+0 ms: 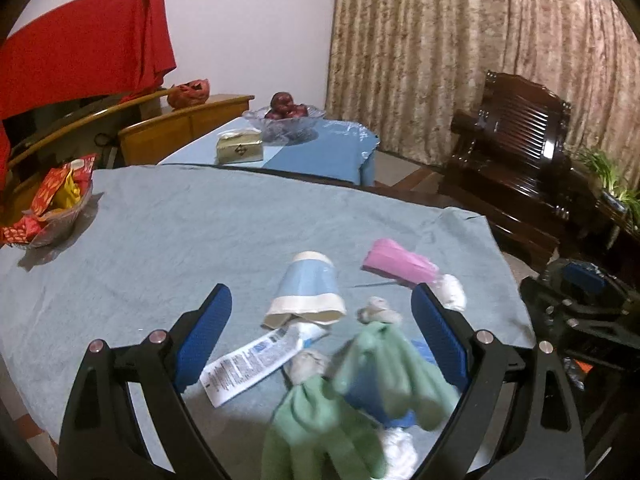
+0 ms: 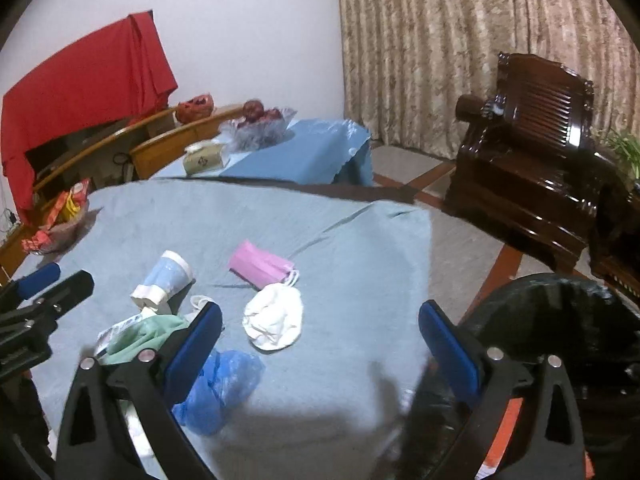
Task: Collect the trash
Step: 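Reach the left tool to the green gloves while the right reaches the white tissue, then close the left tool on the green gloves while the right grips the white tissue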
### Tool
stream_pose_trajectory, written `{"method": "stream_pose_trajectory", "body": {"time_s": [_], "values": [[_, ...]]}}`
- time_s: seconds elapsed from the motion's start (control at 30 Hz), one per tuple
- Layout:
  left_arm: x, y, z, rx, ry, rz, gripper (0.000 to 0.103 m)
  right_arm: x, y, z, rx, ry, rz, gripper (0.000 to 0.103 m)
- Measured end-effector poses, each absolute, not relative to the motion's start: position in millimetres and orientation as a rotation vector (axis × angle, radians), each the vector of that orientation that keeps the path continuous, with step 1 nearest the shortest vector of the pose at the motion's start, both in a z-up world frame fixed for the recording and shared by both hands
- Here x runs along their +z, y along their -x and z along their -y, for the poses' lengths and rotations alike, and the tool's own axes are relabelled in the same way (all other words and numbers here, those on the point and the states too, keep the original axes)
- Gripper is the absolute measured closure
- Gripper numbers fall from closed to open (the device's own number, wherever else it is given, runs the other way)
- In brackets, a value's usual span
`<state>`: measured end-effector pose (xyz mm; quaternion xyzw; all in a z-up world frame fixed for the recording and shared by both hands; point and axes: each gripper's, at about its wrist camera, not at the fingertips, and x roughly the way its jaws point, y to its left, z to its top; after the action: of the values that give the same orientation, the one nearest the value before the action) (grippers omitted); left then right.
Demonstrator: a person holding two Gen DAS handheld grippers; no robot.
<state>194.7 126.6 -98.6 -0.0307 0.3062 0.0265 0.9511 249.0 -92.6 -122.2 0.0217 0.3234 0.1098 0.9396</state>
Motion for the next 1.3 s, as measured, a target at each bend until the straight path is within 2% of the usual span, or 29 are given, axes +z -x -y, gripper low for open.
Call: {"method": "stream_pose_trajectory", "body": {"time_s": [0.27, 0.53, 0.67, 0.73, 0.8, 0.9, 1.1, 1.3], "values": [[-113, -207, -135, 0.059, 0.069, -0.640, 0.014, -155, -276, 68, 0.225, -0.026, -0.728, 0.008], [-118, -211, -139, 0.057, 0.072, -0.642, 0.015, -171, -296, 59, 0.237, -0.025, -0.789, 0.019], [-121, -213, -139, 0.052, 0.073, -0.645, 0.015, -177, -303, 54, 0.267, -0.019, -0.819, 0.030], [-122, -214, -138, 0.047, 0.076, -0.647, 0.015, -179, -303, 50, 0.290, -0.015, -0.830, 0.039], [-124, -214, -136, 0.038, 0.075, -0.650, 0.016, -181, -303, 47, 0.319, -0.009, -0.849, 0.058], [-125, -215, -129, 0.020, 0.071, -0.660, 0.016, -180, -299, 47, 0.346, -0.008, -0.852, 0.067], [-134, -218, -116, -0.022, 0.062, -0.694, 0.022, -167, -291, 62, 0.348, -0.041, -0.832, 0.070], [-148, -221, -105, -0.062, 0.059, -0.757, 0.040, -158, -278, 69, 0.354, -0.040, -0.808, 0.070]]}}
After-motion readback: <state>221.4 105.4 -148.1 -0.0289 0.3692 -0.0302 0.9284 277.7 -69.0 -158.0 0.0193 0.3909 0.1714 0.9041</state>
